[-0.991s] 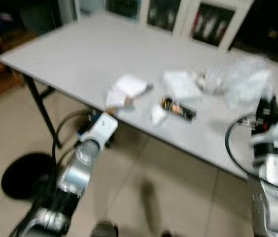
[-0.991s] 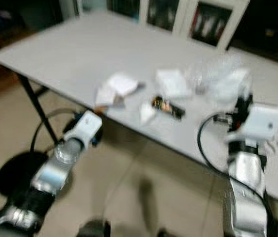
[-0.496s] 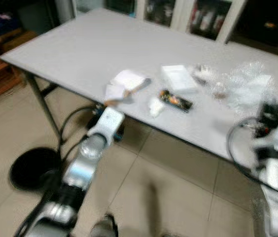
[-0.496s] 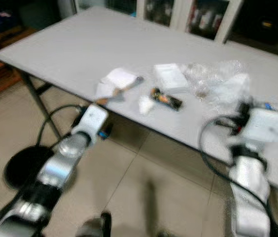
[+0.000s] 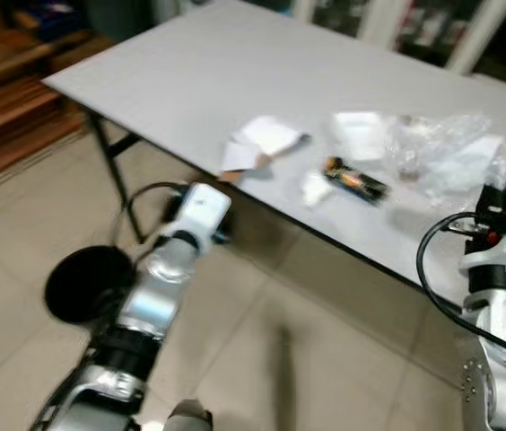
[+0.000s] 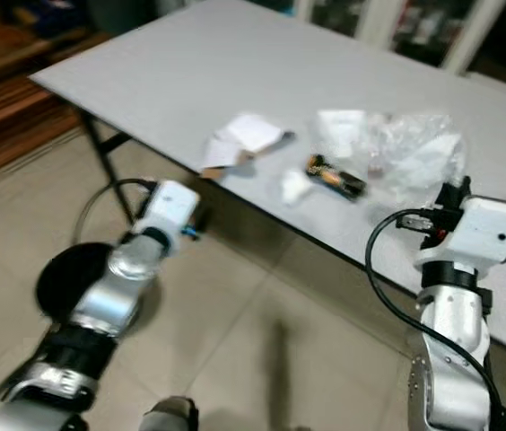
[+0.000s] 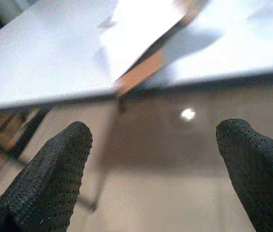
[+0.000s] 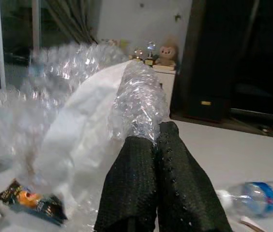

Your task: Picking trash to rubbish bin

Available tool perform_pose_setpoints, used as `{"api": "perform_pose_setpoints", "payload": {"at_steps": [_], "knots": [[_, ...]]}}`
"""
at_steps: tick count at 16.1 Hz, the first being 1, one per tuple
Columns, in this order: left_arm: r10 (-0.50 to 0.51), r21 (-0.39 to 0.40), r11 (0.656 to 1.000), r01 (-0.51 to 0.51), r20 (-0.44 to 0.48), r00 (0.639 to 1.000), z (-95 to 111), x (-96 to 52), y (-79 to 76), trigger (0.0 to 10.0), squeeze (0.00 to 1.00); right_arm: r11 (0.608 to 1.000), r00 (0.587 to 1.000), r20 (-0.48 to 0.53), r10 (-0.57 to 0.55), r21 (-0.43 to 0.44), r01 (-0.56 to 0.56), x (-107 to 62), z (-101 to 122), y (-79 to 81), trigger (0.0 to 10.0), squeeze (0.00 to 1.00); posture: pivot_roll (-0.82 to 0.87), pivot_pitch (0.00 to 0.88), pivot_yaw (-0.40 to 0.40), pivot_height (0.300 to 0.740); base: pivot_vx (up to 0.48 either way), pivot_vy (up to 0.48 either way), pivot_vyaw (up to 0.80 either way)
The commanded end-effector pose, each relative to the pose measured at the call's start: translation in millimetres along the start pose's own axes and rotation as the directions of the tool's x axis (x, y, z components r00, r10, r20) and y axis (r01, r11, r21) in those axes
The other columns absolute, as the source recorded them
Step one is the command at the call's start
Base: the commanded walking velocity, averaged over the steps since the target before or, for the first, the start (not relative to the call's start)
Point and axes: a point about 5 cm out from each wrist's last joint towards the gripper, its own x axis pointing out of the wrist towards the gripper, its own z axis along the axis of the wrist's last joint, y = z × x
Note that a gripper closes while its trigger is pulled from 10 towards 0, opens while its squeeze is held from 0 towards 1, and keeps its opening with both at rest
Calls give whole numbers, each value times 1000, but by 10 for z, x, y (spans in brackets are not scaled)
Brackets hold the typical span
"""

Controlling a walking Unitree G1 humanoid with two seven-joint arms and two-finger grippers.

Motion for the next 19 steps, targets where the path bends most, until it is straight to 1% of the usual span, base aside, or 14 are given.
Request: {"api": "perform_pose_setpoints", "payload": {"at_steps": [1,2,3,5,9,13,19], "knots": [[-15,-26,1000,17,61,998,106,0,11,10000,0,1000,1000,7,-7,1,7,4,28,-15,10000,0,210,131,-71,740,0,0,0],[-32,-40,999,36,101,994,183,15,-25,10000,0,1000,1000,10,-7,2,7,9,32,-10,10000,0,210,131,-71,740,0,0,0],[-36,-50,998,42,117,992,215,29,-40,10000,0,1000,1000,10,-11,9,11,11,33,-9,10000,0,210,131,-71,740,0,0,0],[-26,-66,997,33,114,993,207,50,-35,10000,0,1000,1000,7,-18,18,18,11,33,-23,10000,0,204,125,-68,740,0,0,0],[-36,-81,996,46,113,993,191,75,-26,10000,0,1000,1000,7,-22,22,22,14,36,-31,10000,0,200,125,-68,740,0,0,-622],[-51,-90,994,61,113,992,175,83,9,10000,0,1000,1000,11,-23,22,23,4,37,-20,10000,0,204,131,-63,740,0,0,0],[-71,-102,991,85,134,988,203,114,22,10000,0,999,999,7,-36,20,36,-33,30,-31,10000,0,190,132,-50,740,343,0,0]]}}
